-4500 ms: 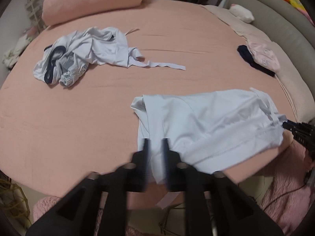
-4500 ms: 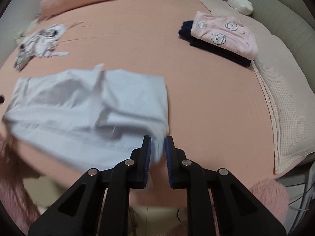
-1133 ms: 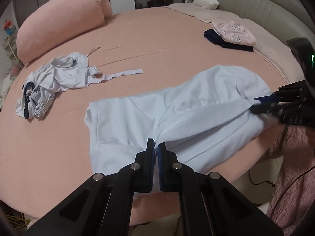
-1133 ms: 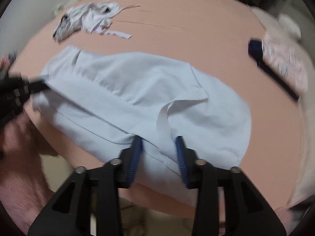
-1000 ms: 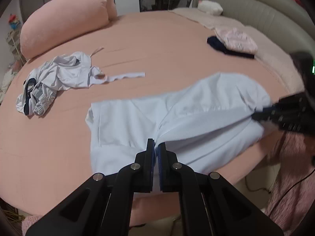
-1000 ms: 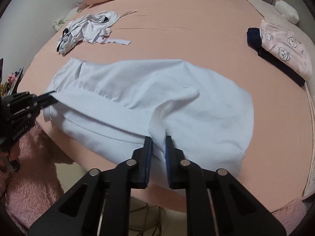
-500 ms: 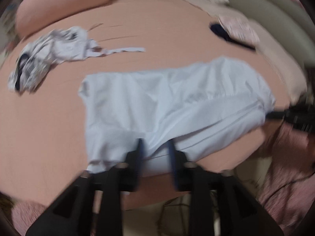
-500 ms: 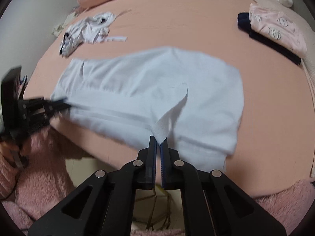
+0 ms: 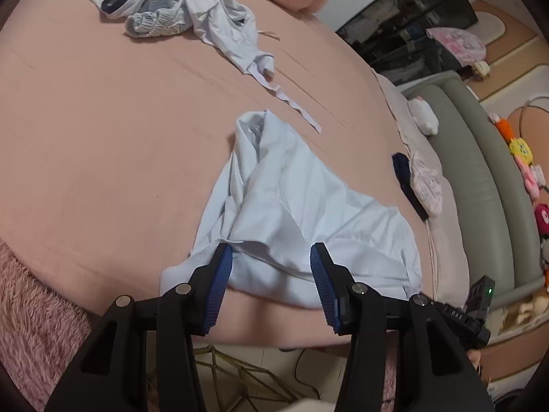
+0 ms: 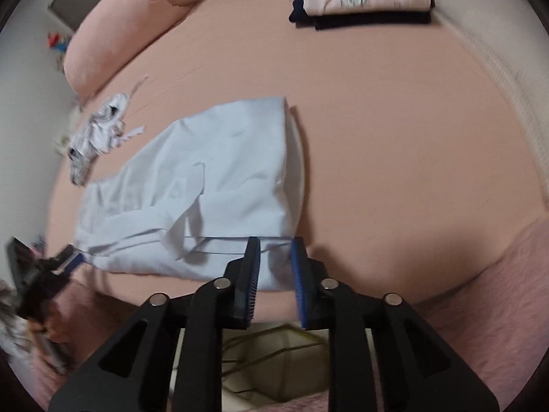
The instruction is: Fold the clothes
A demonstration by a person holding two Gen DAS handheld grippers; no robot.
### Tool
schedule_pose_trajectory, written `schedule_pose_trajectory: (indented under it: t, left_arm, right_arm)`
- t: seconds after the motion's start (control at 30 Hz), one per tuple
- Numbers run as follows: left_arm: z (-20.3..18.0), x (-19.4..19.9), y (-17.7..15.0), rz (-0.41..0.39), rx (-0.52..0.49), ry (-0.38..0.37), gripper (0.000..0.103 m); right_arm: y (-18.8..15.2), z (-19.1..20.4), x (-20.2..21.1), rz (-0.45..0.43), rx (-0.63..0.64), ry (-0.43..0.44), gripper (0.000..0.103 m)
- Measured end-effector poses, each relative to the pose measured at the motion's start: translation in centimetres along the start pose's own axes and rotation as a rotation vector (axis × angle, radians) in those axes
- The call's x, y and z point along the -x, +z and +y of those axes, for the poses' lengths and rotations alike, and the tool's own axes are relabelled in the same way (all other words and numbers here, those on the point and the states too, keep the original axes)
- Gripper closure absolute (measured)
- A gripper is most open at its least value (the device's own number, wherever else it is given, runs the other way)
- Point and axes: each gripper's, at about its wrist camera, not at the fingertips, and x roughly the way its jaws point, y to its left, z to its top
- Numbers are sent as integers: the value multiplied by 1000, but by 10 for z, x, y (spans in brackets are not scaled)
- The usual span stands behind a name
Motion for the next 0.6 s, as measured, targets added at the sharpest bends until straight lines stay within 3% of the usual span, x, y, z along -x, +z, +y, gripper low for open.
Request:
schedule_pose_trajectory:
  t: [0.13,0.23,0.3,0.37,0.43,0.53,0.6]
  left_arm:
    - [7,-3,0,-28,61,-26,54]
    - [10,-7,5,-32,84,-29,58]
    - [7,-6,5,-52,69,-12,71]
    - [3,-1,5,-79,40,10,72]
    - [3,1,7,-94,35,30,72]
    - [17,-6,16,-80,120,20,68]
    - [23,-12,21,-86,167,-3,59]
  right_arm:
    - [4,-4,-4,5,-34,-7,84]
    - [9,-2,-7,27,-28,22,71]
    - [13,0,-10,44,-21,38,74]
    - [14,4,-8,33,3,43,90]
    - [10,9,-2,6,7,57,95]
    - [10,13,-1,4,21,49,96]
    - [12,13,-8,22,28,25,94]
